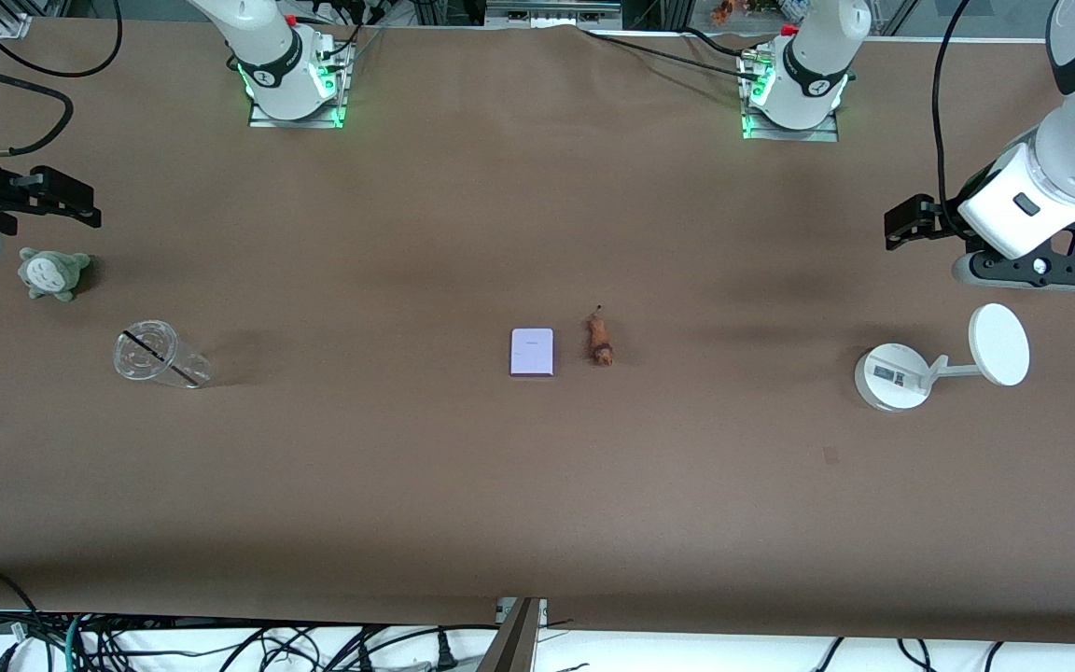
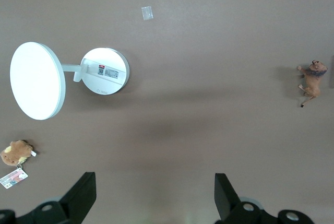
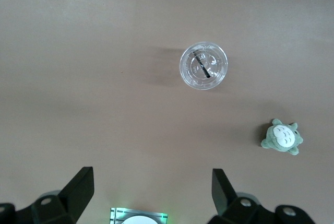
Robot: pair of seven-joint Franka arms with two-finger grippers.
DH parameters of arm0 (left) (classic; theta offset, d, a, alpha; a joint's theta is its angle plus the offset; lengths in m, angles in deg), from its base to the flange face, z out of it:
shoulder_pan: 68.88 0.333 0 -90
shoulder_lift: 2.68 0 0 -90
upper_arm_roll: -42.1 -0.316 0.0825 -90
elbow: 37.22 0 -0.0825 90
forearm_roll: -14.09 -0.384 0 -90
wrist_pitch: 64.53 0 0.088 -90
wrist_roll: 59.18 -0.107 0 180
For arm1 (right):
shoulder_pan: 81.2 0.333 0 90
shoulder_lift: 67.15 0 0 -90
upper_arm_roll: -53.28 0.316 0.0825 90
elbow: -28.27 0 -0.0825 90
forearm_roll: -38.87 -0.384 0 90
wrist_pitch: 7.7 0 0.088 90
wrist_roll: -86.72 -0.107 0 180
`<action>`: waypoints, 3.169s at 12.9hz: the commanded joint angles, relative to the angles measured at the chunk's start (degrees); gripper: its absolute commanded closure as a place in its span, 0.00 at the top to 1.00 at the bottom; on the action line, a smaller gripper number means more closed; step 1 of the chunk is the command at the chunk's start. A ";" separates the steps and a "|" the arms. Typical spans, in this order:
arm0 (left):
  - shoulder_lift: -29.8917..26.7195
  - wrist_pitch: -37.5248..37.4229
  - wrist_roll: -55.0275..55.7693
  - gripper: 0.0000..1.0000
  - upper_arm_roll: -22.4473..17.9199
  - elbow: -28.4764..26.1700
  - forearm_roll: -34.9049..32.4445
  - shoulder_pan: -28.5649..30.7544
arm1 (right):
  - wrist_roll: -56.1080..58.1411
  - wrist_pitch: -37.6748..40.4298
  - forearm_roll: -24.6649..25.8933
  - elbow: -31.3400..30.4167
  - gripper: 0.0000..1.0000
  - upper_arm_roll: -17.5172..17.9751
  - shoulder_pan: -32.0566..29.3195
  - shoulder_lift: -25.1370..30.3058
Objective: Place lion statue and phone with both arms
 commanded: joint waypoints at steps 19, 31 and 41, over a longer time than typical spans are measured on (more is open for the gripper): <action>7.85 2.51 6.77 1.00 8.99 0.63 5.30 -0.83 | 0.41 -0.01 -1.67 0.82 1.00 0.23 0.06 -2.05; 30.35 43.20 32.49 1.00 12.52 -4.73 -6.87 -15.93 | 0.76 -0.01 -1.58 0.82 1.00 0.14 0.06 -2.05; 38.10 50.87 42.57 0.48 11.91 -4.64 -17.46 -20.43 | 0.85 -0.01 -1.58 0.82 1.00 0.14 -0.02 -2.05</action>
